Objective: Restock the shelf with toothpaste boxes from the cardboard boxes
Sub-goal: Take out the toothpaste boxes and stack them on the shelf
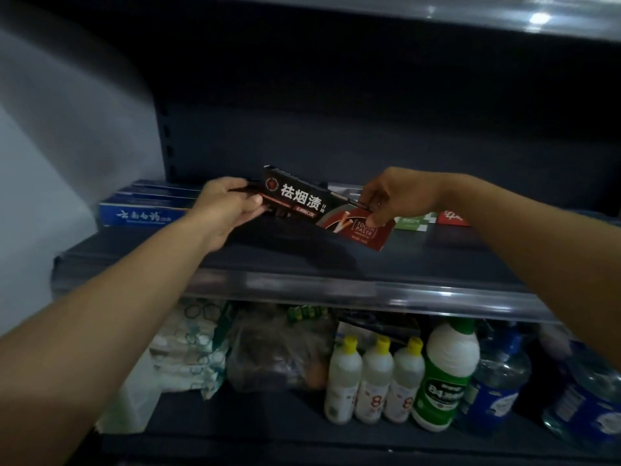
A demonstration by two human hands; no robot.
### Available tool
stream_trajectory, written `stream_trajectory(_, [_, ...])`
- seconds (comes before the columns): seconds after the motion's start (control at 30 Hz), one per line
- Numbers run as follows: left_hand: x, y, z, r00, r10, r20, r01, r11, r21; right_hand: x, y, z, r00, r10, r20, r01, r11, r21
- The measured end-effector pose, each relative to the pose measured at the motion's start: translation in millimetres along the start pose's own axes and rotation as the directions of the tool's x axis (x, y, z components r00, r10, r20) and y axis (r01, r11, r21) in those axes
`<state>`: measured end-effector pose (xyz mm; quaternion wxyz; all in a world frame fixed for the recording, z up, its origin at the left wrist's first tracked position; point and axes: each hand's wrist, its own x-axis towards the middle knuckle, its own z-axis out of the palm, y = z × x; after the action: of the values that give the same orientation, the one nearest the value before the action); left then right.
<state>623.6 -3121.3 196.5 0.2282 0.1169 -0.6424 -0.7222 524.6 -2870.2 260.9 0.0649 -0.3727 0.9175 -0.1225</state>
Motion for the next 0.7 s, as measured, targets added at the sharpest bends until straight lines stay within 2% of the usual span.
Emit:
stream_trajectory(0.13, [17.4,-1.0,-15.9,0.999,0.03,0.019,-0.035,0.947,0.321,25.7,-7.8,1.9,1.0,0.004,0.024,-0.003,0.999,-0.044])
stream_trajectory(0.3, [40.7,-11.8,-27.6,0.997,0.078,-0.002,-0.063,0.81,0.583,56.4,-13.7,10.6,0.999,0.012,0.036,-0.009,0.994,-0.107])
stream_trajectory(0.5, [65.2,-20.8,-39.8,0.998,0.06,-0.016,-0.03,0.692,0.721,98.3,-19.2,31.0,0.999,0.017,0.045,-0.008,0.981,-0.193])
stream_trajectory(0.7, [83.6,-21.2,-45.9,0.999,0.024,-0.04,0.014,0.665,0.747,132.9,-22.9,46.6,1.0,0.016,0.014,-0.011,0.965,-0.263])
